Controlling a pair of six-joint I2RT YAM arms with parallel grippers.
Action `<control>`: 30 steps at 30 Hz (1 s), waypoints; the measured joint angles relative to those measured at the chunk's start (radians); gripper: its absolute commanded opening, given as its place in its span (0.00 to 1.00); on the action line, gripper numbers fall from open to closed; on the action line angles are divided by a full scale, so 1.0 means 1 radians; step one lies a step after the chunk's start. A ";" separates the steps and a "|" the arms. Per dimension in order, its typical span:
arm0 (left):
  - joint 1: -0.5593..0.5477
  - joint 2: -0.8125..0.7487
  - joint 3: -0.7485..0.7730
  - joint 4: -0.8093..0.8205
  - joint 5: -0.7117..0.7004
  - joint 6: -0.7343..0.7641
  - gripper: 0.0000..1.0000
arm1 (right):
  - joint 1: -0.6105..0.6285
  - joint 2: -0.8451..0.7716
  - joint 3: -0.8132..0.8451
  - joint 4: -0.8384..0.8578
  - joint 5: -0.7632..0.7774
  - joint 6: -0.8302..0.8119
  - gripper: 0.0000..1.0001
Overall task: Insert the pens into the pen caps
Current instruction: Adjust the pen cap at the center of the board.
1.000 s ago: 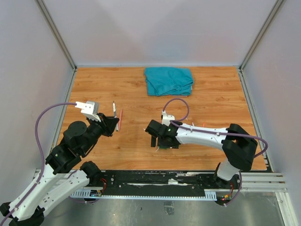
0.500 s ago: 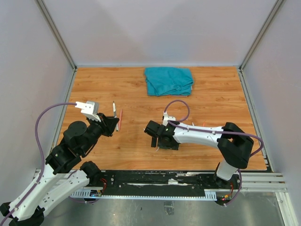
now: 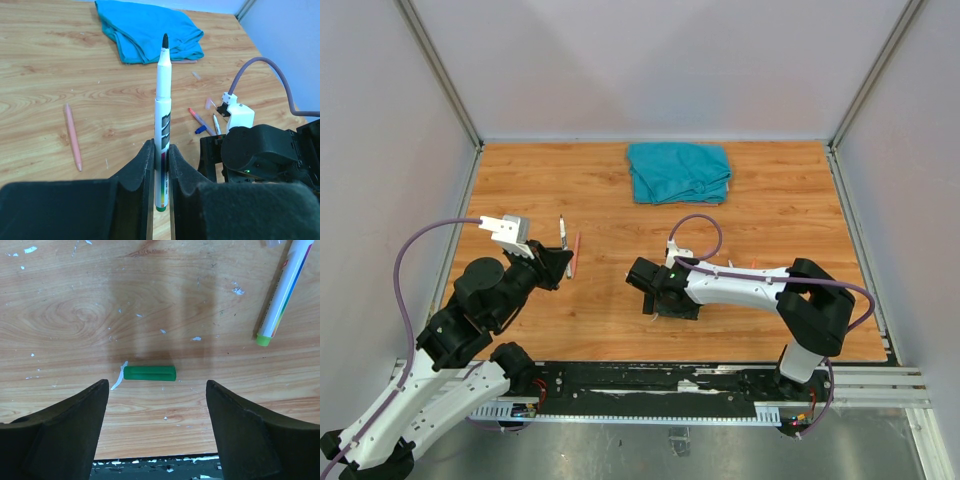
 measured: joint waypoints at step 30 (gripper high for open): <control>0.000 0.000 0.000 0.000 0.000 0.000 0.01 | -0.022 0.033 -0.019 0.033 -0.015 0.000 0.43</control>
